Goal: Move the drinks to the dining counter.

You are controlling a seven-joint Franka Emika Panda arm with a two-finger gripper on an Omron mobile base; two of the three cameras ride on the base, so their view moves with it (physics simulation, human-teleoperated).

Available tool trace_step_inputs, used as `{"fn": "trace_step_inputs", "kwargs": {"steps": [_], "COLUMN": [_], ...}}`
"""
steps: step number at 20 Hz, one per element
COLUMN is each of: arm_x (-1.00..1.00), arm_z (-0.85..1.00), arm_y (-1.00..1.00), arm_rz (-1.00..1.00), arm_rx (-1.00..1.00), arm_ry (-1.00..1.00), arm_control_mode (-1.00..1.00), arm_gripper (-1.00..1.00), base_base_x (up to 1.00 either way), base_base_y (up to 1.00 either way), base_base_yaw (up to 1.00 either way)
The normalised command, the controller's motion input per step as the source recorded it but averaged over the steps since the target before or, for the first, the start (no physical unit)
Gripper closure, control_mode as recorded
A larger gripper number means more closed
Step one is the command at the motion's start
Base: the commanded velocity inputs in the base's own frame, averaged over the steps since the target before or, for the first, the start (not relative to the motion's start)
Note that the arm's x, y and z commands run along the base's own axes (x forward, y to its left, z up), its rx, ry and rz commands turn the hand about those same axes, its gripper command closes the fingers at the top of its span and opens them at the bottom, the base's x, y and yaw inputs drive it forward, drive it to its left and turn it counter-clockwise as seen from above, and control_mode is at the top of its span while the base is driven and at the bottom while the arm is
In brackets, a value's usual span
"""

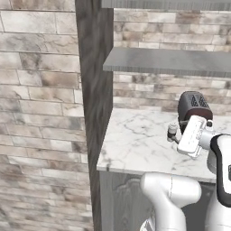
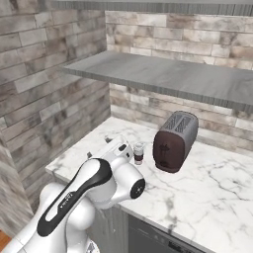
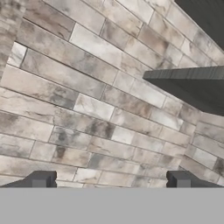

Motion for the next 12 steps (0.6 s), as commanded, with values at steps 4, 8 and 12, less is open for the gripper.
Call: {"fn": "trace_step_inputs", "kwargs": {"steps": [4, 8, 12], "arm_x": [0.0, 0.0, 0.0], "arm_z": [0.0, 0.0, 0.0], "arm_y": [0.0, 0.0, 0.0], "arm_rz": [0.0, 0.0, 0.0], "arm_rx": [0.0, 0.0, 0.0], "arm_ry": [0.0, 0.0, 0.0], "arm_control_mode": [1.0, 1.0, -1.0], "arm_gripper": [-1.0, -1.0, -1.0], "base_base_x": [0.05, 0.0, 0.0], "base_base_y": [0.0, 0.0, 0.0], "base_base_yaw": [0.0, 0.0, 0.0]}}
